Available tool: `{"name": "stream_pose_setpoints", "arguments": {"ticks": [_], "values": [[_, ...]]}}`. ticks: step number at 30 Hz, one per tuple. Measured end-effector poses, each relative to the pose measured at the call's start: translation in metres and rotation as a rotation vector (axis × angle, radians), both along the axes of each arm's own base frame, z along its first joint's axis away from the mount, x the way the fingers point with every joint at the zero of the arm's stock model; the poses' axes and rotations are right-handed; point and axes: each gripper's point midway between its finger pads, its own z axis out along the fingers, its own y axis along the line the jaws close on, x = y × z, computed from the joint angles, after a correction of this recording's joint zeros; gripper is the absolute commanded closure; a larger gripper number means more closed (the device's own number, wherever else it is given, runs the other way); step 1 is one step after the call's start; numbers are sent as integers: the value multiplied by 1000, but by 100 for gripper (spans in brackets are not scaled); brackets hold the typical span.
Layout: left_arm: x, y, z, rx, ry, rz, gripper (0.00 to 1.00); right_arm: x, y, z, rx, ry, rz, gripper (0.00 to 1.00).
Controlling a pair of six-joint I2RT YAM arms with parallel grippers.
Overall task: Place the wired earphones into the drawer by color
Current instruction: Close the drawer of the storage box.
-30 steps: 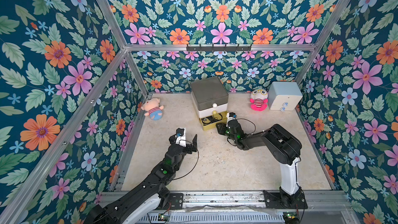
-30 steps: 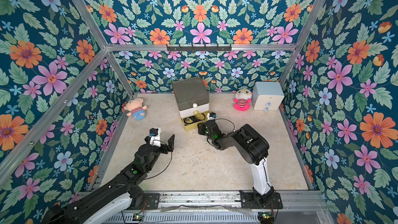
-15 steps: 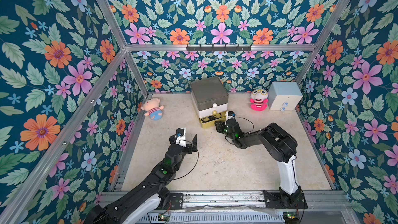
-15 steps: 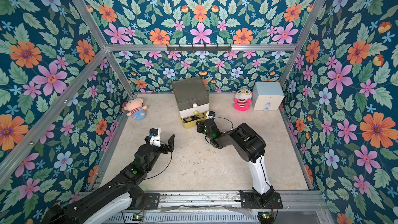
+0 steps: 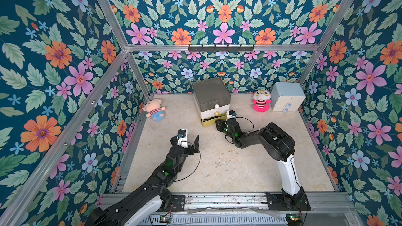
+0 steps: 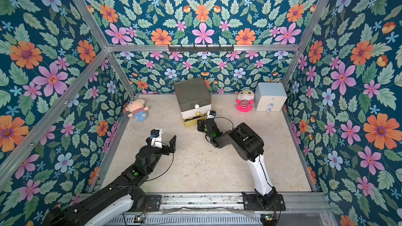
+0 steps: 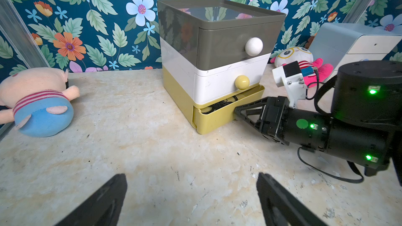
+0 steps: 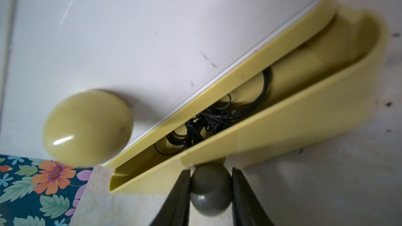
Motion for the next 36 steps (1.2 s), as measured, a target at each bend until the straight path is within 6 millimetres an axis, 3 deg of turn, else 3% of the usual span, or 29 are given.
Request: {"name": "stream_pose_setpoints", "arguments": {"ticks": [21,28,36], "values": [[0,0,0,0,0,0,1,15,5,0,33,-31,-37,68],[0,0,0,0,0,0,1,16,2,1,32,-36,-51,55],[0,2,2,0,-8,5,1,4,-15,5,16,-28,-80,49]]}}
